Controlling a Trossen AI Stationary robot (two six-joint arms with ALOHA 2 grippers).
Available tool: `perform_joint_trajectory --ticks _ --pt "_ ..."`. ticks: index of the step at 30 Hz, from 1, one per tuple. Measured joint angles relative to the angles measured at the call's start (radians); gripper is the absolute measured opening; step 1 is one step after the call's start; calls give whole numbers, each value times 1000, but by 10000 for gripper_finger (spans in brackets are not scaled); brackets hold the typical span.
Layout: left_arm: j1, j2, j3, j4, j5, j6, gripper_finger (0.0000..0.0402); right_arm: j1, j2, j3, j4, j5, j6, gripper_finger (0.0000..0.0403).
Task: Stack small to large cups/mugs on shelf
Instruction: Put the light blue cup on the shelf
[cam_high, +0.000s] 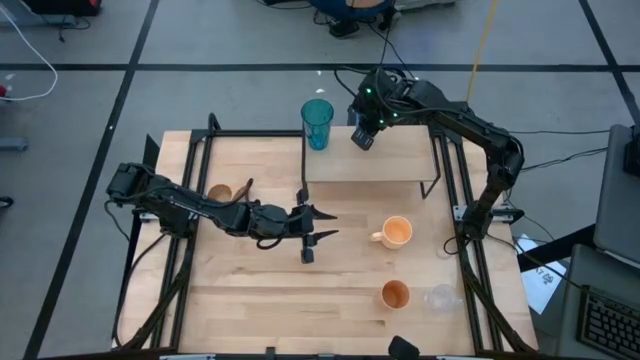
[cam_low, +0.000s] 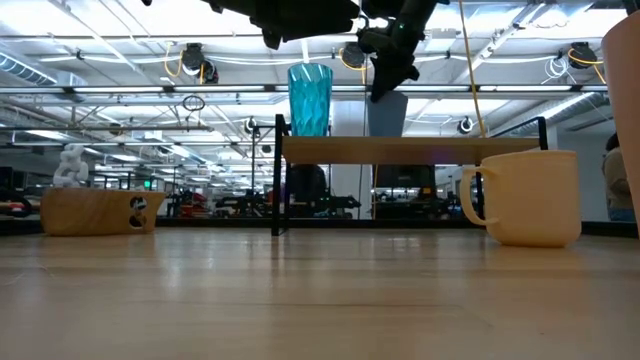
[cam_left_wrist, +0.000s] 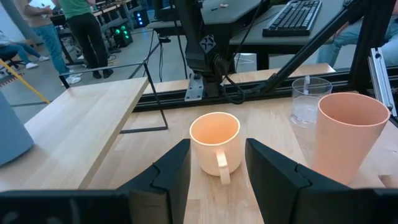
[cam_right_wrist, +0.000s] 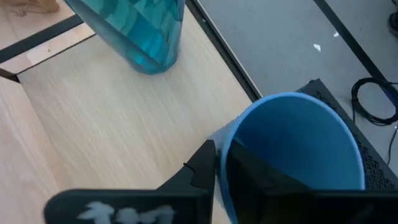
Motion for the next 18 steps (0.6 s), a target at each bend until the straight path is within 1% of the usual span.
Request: perform_joint_trajectory --ticks 8,14,18 --pt "0 0 0 0 -1 0 154 2 0 -38 36 0 0 76" --pt "0 0 0 0 -1 3 154 2 -1 -40 49 0 0 99" --pt "1 0 0 0 -1 7 154 2 -7 -40 57 0 0 123"
